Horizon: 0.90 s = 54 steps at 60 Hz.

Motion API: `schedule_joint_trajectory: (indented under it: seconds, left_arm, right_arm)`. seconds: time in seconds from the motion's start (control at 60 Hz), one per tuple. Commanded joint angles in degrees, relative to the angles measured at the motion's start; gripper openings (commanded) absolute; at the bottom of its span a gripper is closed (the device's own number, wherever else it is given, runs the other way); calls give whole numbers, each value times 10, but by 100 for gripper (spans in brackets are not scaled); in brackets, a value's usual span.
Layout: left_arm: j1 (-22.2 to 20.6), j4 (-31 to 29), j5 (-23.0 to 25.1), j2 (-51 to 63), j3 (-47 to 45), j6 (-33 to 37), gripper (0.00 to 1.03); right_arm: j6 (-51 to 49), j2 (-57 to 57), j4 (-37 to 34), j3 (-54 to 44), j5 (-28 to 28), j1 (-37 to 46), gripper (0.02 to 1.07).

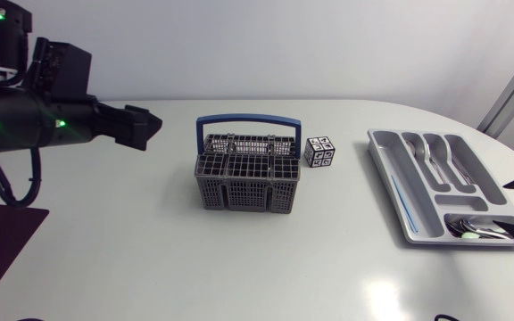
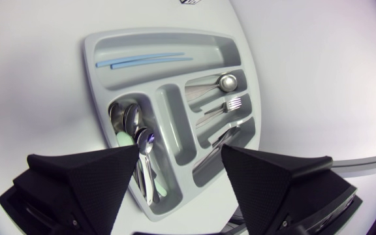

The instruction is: Transfer all utensils from the basket to the drawer tray.

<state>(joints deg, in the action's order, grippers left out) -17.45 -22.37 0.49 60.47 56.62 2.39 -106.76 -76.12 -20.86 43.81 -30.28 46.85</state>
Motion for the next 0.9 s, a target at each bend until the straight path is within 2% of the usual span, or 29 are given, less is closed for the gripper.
schedule_joint_trajectory:
  seconds: [0.0,0.117,0.35,0.567,0.683,0.883]
  left_arm:
    - [14,6,-5,-31,-30,5,99]
    - [25,5,-4,-61,-54,7,99]
    - [58,8,-4,-125,-115,17,99]
    - [71,28,-4,-191,-171,23,99]
    - [75,38,-4,-216,-199,18,99]
    - [87,65,-4,-260,-254,18,99]
  right_arm:
    - [56,33,-15,-22,-11,-15,103]
    - [118,77,-25,-36,-19,-37,103]
    - [289,175,-32,-63,-33,-101,103]
    - [456,280,-35,-94,-29,-172,103]
    - [553,331,-32,-105,-3,-220,103]
    - [675,435,32,-155,67,-292,103]
